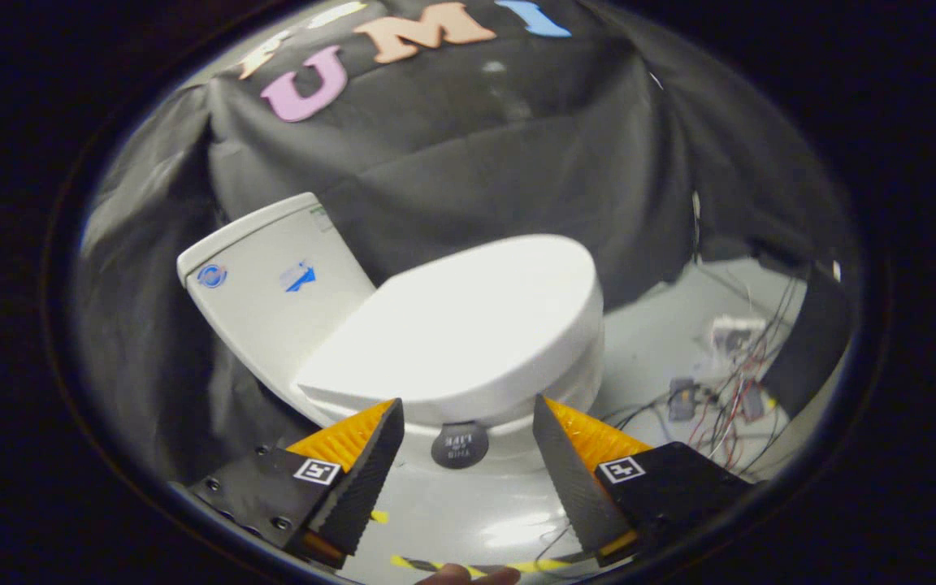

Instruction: Open the toilet lid.

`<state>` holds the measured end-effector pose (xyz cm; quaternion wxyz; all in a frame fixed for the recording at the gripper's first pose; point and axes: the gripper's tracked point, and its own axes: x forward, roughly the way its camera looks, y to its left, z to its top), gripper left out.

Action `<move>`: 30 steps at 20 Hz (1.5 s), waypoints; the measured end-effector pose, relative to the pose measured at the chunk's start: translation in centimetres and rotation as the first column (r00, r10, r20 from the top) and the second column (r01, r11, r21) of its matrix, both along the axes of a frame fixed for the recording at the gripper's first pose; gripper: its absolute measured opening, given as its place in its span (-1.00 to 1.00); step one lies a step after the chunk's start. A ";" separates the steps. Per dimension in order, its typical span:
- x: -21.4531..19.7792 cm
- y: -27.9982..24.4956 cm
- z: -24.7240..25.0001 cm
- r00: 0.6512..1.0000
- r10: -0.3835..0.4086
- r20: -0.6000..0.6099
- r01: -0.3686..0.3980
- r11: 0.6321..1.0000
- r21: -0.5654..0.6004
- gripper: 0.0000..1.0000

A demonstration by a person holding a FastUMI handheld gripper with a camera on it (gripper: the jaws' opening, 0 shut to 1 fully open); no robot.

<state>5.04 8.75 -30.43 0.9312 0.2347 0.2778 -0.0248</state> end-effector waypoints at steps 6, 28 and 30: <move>-0.2 -0.2 -3.8 0.987 -0.124 -0.100 0.146 0.955 0.258 0.89; 3.5 1.3 -3.2 0.971 -0.212 -0.114 0.240 0.833 0.498 -0.62; 3.0 0.9 -2.6 0.952 -0.274 -0.134 0.304 0.812 0.498 -0.66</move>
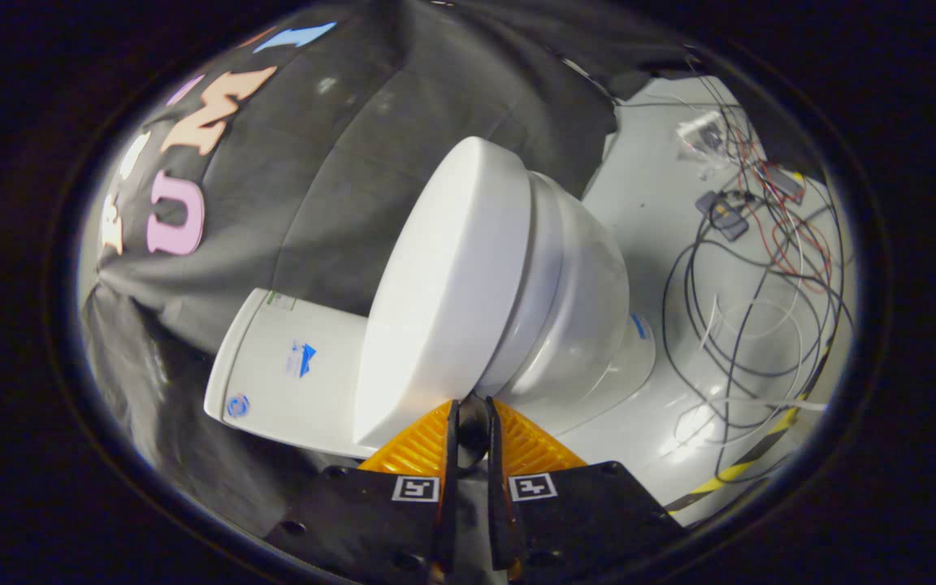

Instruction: Open the toilet lid.

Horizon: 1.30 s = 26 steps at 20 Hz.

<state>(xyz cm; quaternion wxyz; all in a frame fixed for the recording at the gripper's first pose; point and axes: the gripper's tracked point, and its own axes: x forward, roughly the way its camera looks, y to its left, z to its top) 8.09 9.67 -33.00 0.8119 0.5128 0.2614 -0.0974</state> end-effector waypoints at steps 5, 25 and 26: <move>0.5 -0.2 -0.4 0.994 -0.086 -0.071 0.083 0.996 -0.038 -0.99; 2.5 2.0 10.8 0.984 -0.179 0.000 0.176 0.969 -0.174 -0.99; 2.5 2.2 11.4 0.986 -0.169 -0.003 0.166 0.968 -0.186 -0.99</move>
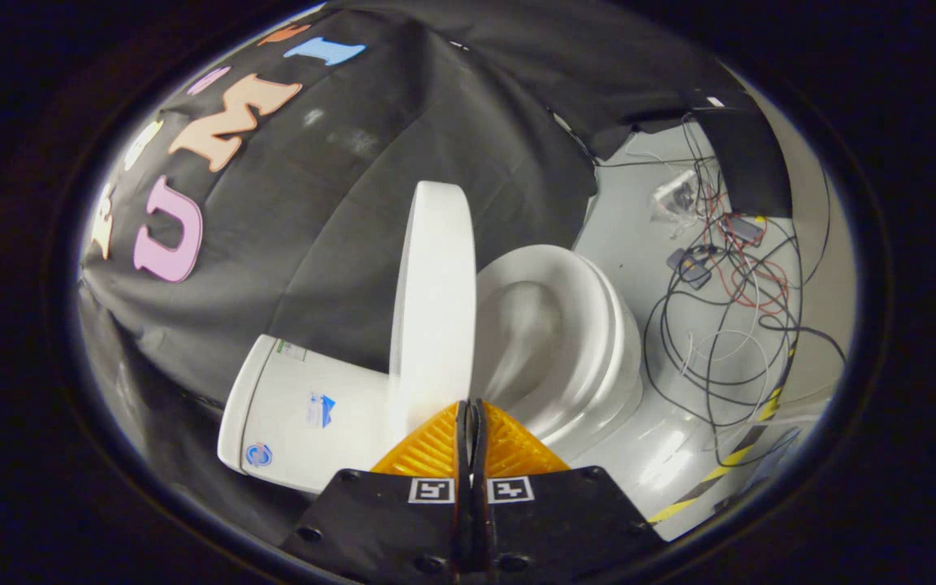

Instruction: Open the toilet lid.

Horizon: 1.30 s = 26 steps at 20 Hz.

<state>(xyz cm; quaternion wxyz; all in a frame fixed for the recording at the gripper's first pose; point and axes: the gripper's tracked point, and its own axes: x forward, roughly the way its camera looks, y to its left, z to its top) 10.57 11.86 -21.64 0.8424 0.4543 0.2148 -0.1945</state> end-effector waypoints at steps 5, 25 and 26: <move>0.8 0.9 2.8 0.999 0.009 0.046 -0.008 0.999 -0.034 -0.99; 2.5 4.4 9.0 0.997 0.045 0.068 -0.030 0.975 -0.219 -0.99; 2.5 4.5 9.1 0.997 0.047 0.057 -0.033 0.972 -0.233 -0.99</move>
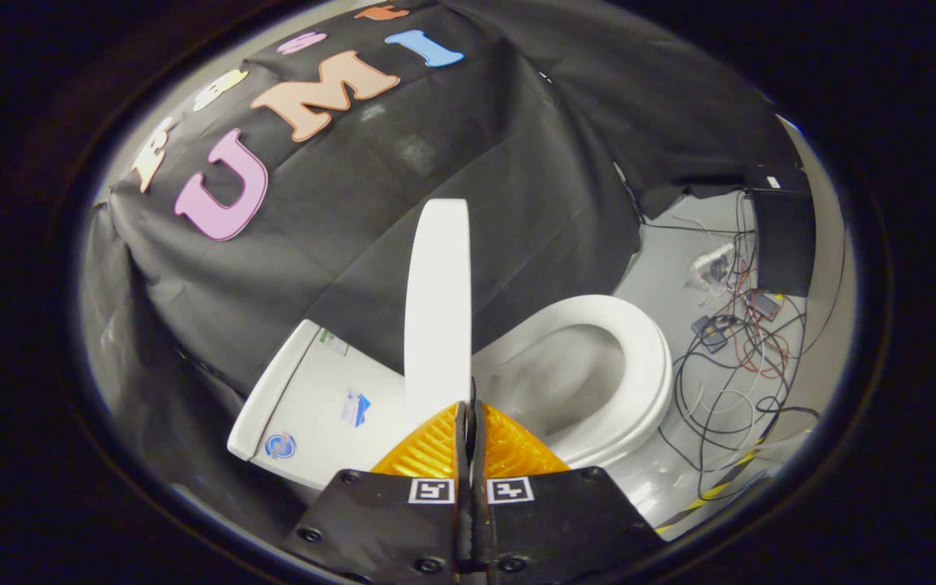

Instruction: Open the toilet lid.

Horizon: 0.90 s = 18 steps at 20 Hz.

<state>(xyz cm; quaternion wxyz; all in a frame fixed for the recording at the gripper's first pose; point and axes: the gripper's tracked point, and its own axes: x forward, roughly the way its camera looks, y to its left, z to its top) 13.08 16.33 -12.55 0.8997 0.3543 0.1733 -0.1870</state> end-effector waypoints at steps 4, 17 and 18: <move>0.7 1.0 1.2 0.999 0.034 -0.018 -0.036 0.995 -0.094 -0.99; 2.4 4.6 4.5 0.998 0.066 -0.009 -0.066 0.974 -0.216 -0.99; 2.6 4.9 4.8 0.998 0.067 -0.008 -0.067 0.973 -0.220 -0.99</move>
